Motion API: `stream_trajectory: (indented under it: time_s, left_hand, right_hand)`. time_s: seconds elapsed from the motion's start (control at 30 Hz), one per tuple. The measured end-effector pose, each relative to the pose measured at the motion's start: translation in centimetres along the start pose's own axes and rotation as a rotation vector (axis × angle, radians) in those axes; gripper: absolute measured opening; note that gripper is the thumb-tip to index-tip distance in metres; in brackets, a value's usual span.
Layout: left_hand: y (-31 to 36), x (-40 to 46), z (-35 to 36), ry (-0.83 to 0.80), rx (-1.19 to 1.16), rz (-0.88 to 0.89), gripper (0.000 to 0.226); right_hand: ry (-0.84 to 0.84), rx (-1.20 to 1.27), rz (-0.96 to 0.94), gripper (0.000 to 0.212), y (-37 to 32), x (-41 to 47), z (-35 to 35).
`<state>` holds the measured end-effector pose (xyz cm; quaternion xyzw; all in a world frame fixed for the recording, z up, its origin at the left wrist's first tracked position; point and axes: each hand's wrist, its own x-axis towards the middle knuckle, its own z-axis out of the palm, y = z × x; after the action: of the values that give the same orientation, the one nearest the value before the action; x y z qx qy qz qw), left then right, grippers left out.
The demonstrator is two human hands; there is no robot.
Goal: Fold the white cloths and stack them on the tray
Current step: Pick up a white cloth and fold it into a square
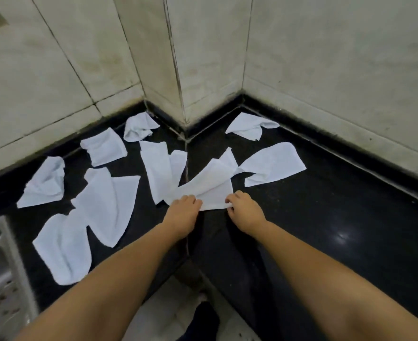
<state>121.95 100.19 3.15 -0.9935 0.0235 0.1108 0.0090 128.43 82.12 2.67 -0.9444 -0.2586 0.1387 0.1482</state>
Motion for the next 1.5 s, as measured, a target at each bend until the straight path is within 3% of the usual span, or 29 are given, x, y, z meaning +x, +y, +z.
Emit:
stream_trajectory:
  time_s: [0.17, 0.3, 0.4, 0.57, 0.73, 0.83, 0.97, 1.17, 1.4, 1.5]
  left_hand:
    - [-3.8, 2.2, 1.2, 0.0, 0.137, 0.106, 0.035]
    - [-4.6, 3.3, 0.9, 0.047, 0.103, 0.109, 0.026]
    - [-4.6, 4.1, -0.3, 0.158, -0.148, 0.073, 0.023]
    - [-1.5, 5.2, -5.8, 0.363, -0.864, -0.077, 0.013]
    - [1.0, 6.6, -13.8, 0.54, -1.198, -0.117, 0.011]
    - [2.3, 6.3, -17.3, 0.534, -1.249, -0.1, 0.012]
    - [5.0, 4.6, -18.4, 0.476, -1.442, -0.007, 0.006]
    - [9.0, 1.0, -11.2, 0.194, -1.573, -0.025, 0.008]
    - [11.0, -5.3, 0.0, -0.231, -1.341, -0.122, 0.017]
    - [11.1, -5.6, 2.3, -0.223, -1.207, -0.081, 0.022]
  right_hand:
    - [-0.006, -0.167, -0.011, 0.027, -0.2, 2.6, 1.1]
    - [0.032, -0.114, -0.017, 0.021, -0.1, 2.5, 0.9]
    - [0.137, 0.238, 0.073, 0.005, 0.3, 1.0, -0.6]
    - [0.465, 0.723, 0.254, 0.002, 2.1, -1.1, -6.5]
    - [0.715, 0.755, 0.181, 0.014, 3.2, -1.2, -14.3]
    - [0.843, 0.794, 0.169, 0.022, 3.7, -2.8, -18.0]
    - [0.965, 0.85, 0.148, 0.018, 5.5, -6.9, -19.4]
    - [0.775, 0.846, 0.238, 0.012, 9.1, -15.3, -13.3]
    - [0.379, 0.862, 0.46, 0.012, 11.0, -23.9, -2.2]
    - [0.268, 0.873, 0.556, 0.007, 11.4, -24.8, 0.0]
